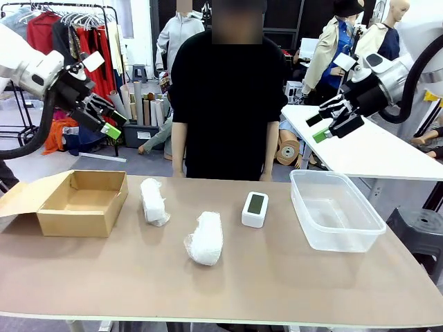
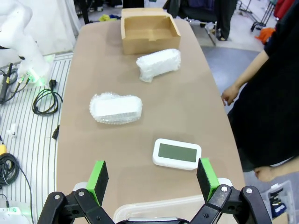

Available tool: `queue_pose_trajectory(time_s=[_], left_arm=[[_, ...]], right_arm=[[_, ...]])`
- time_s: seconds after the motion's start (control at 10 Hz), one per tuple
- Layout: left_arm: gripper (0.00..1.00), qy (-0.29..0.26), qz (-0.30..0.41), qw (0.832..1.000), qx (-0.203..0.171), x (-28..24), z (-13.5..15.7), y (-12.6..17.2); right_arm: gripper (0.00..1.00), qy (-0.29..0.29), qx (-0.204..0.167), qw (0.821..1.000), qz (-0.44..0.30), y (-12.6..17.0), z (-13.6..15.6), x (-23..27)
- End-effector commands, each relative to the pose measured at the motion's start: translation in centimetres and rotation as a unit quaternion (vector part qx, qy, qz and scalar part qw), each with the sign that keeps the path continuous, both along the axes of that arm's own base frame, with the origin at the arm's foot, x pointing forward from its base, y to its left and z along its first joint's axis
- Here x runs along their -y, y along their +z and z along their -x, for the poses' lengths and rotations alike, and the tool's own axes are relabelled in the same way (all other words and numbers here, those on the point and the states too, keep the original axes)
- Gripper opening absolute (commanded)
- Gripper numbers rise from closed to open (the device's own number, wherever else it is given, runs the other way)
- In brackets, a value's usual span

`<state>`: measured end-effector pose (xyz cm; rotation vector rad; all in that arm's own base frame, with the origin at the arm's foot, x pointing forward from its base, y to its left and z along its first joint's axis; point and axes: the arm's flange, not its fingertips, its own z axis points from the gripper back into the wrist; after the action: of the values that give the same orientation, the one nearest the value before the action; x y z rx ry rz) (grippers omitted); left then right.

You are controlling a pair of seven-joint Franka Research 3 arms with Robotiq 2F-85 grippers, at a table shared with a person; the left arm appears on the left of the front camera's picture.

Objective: Separate and place wrapped and unwrapped clocks.
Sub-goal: Pick up the Digital clock indicated by the person.

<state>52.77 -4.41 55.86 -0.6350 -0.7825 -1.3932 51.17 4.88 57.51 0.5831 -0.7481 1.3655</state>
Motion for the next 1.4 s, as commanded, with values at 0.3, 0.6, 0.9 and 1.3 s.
queue_pose_trajectory(time_s=[0.3, 0.6, 0.9, 1.3], left_arm=[[1.0, -0.001, 0.0, 1.0, 0.0, 0.02, -0.09, 0.03], [1.0, -0.001, 0.0, 1.0, 0.0, 0.02, -0.09, 0.03], [1.0, -0.001, 0.0, 1.0, 0.0, 0.02, -0.09, 0.03], [1.0, -0.001, 0.0, 1.0, 0.0, 0.02, -0.09, 0.03]], right_arm=[[1.0, -0.001, 0.002, 1.0, 0.0, 0.25, -0.09, 0.17], [1.0, -0.001, 0.002, 1.0, 0.0, 0.25, -0.09, 0.17], [1.0, -0.001, 0.002, 1.0, 0.0, 0.25, -0.09, 0.17], [1.0, -0.001, 0.002, 1.0, 0.0, 0.25, -0.09, 0.17]])
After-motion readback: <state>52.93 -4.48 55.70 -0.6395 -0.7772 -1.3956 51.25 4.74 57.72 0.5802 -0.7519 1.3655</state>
